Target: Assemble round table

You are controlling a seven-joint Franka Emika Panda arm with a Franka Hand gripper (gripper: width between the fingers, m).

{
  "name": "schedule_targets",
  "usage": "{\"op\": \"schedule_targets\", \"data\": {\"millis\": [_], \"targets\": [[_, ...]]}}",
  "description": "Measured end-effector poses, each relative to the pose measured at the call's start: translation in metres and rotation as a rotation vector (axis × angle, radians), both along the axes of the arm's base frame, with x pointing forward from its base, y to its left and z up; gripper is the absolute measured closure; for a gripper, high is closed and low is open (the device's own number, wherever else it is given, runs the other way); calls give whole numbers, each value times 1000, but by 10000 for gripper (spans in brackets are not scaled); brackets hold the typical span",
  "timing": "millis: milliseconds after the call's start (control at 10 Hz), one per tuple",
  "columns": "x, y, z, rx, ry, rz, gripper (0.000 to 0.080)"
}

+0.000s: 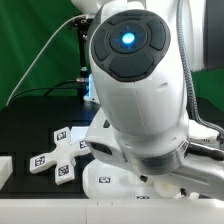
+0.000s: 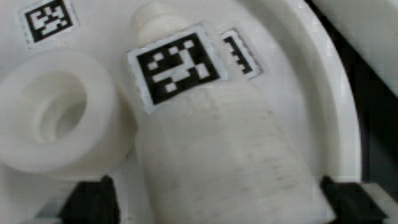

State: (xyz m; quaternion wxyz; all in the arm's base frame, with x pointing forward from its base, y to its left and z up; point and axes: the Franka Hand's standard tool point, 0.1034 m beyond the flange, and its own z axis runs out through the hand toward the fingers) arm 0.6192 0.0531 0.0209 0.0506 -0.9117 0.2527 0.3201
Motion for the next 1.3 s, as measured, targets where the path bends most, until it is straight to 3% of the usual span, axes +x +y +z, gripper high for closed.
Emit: {"op": "schedule_targets", "data": {"millis": [100,400,500,800,900,1000,1100,1200,1300], "targets": [[0,0,0,0,0,0,372],[0,0,1,-1,0,2,390],[1,1,9,0,0,9,390],[5,-8,54,32,-85,44,390],[-4,-17,71,45,-110,62,390],[-2,-27,85,44,-177,81,390],[3,-31,99,0,-353,112,390],[-5,-29,104,-36,-438,114,390],[-1,-24,104,-71,-538,114,390]]}}
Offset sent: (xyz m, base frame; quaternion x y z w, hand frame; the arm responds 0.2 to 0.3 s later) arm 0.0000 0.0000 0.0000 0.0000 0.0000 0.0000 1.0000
